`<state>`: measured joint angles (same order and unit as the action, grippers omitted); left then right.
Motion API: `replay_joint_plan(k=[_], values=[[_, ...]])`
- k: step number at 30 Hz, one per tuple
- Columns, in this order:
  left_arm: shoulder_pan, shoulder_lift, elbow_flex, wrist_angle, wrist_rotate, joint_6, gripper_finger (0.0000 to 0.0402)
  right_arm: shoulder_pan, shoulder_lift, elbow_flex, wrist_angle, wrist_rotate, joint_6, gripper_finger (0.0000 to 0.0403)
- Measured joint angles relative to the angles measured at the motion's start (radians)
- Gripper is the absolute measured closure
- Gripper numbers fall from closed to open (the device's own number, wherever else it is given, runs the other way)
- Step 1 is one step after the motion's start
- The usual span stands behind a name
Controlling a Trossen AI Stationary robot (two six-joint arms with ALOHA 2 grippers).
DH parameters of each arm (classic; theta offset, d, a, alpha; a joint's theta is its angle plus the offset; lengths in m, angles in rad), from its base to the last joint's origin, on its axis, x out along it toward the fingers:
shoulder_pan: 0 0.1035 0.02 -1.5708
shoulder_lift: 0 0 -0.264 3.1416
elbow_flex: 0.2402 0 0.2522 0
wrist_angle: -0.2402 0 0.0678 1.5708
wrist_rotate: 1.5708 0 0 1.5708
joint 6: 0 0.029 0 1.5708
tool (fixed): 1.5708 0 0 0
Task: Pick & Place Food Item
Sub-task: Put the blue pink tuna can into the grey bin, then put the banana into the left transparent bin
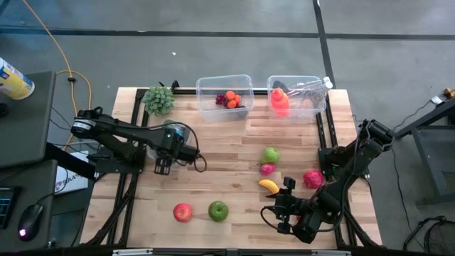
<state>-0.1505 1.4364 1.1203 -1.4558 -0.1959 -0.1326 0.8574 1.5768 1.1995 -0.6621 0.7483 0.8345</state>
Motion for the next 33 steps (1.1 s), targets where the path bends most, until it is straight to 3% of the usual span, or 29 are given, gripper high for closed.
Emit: replay_joint_plan(k=[8, 18, 23, 28, 33], values=[[0.000, 0.000, -0.026, 0.050, 0.023, 0.006, 0.0185, 0.000, 0.000, 0.000, 0.000, 0.002, -0.017, 0.0254], [0.000, -0.001, -0.060, 0.046, -0.007, -0.063, 0.0104, 0.000, 0.000, 0.000, 0.000, 0.003, -0.020, 0.0254], [-0.004, -0.009, -0.051, -0.001, 0.009, -0.068, 0.0098, 0.000, 0.000, 0.000, 0.013, 0.003, -0.020, 0.0254], [-0.005, -0.032, -0.004, -0.089, 0.032, -0.173, 0.0098, 0.000, 0.000, 0.000, 0.011, -0.003, -0.026, 0.0254], [-0.014, -0.094, 0.035, -0.049, 0.059, -0.273, 0.0098, 0.000, 0.000, 0.000, -0.032, -0.068, -0.068, 0.0254]])
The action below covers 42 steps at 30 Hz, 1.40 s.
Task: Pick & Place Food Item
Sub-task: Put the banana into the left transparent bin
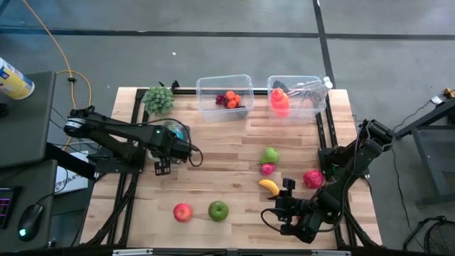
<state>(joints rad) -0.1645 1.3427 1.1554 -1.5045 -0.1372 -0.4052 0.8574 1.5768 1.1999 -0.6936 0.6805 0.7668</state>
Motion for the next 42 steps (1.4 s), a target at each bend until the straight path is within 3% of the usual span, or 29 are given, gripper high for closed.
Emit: replay_joint_plan(k=[2, 7, 13, 20, 29, 42], values=[[-0.007, -0.030, 0.001, 0.070, 0.004, -0.021, 0.0098, 0.000, 0.000, -0.005, -0.037, -0.017, 0.051, 0.0254], [-0.037, -0.071, 0.003, 0.292, 0.011, -0.037, 0.0098, 0.000, 0.000, -0.025, -0.169, -0.113, 0.396, 0.0254], [-0.076, -0.063, 0.003, 0.533, 0.011, 0.014, 0.0098, -0.022, 0.000, -0.093, -0.180, -0.170, 0.520, 0.0250], [-0.135, -0.046, 0.000, 0.711, 0.008, -0.011, 0.0098, -0.113, 0.000, -0.181, -0.181, -0.202, 0.534, 0.0190], [-0.204, -0.005, -0.001, 0.868, 0.002, 0.030, 0.0098, -0.233, 0.000, -0.212, -0.098, -0.222, 0.339, 0.0104], [-0.299, 0.051, -0.001, 0.957, 0.002, 0.032, 0.0098, -0.243, 0.000, -0.308, 0.007, -0.265, 0.368, 0.0104]])
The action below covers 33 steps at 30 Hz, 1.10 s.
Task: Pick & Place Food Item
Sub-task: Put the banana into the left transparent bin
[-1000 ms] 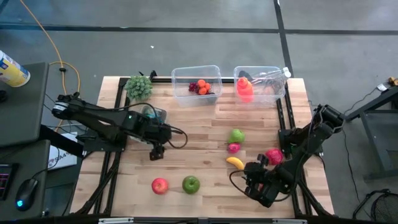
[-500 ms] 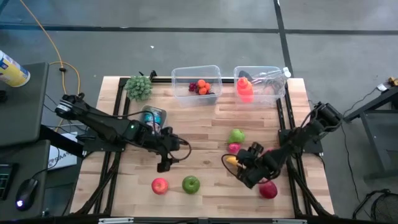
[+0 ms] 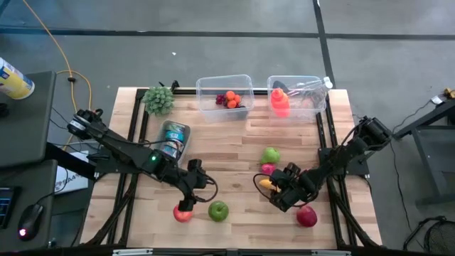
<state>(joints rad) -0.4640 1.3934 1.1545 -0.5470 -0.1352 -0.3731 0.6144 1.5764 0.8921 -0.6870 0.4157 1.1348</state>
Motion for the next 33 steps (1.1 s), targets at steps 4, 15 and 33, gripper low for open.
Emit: replay_joint_plan(k=[4, 15, 33], values=[[-0.004, 0.009, 0.001, 0.020, -0.003, 0.004, 0.0098, 0.000, 0.000, -0.075, 0.154, 0.002, -0.060, 0.0108], [0.006, 0.012, 0.000, 0.029, -0.008, 0.025, 0.0098, -0.019, 0.000, -0.192, 0.306, 0.011, -0.089, 0.0109], [0.010, 0.012, 0.000, 0.028, -0.013, 0.055, 0.0098, -0.047, -0.003, -0.275, 0.418, 0.022, -0.258, 0.0300]])
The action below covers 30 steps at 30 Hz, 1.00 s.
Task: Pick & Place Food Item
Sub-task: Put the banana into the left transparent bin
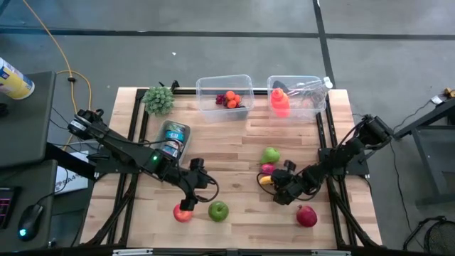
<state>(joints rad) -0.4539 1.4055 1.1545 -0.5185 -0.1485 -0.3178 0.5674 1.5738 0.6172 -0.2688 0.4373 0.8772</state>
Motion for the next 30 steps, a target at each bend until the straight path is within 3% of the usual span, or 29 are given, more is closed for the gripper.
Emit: replay_joint_plan(k=[6, 11, 16, 20, 23, 30], values=[[0.018, 0.000, 0.000, 0.000, -0.007, 0.035, 0.0098, 0.010, 0.002, 0.041, -0.023, -0.041, -0.007, 0.0300], [0.029, 0.000, 0.000, 0.000, -0.007, 0.035, 0.0098, 0.047, -0.002, 0.176, -0.075, -0.056, -0.069, 0.0300], [0.028, 0.000, 0.000, 0.000, -0.006, 0.034, 0.0098, 0.037, -0.001, 0.336, -0.150, 0.010, -0.250, 0.0300], [0.026, -0.037, 0.000, -0.025, 0.014, 0.000, 0.0098, -0.002, -0.003, 0.442, -0.157, 0.223, -0.544, 0.0300], [0.006, -0.109, 0.000, -0.029, 0.004, 0.027, 0.0098, -0.085, -0.003, 0.513, -0.144, 0.283, -0.747, 0.0300], [-0.036, -0.230, 0.001, -0.037, -0.105, 0.050, 0.0098, -0.424, -0.003, 0.637, -0.115, 0.165, -0.971, 0.0300]])
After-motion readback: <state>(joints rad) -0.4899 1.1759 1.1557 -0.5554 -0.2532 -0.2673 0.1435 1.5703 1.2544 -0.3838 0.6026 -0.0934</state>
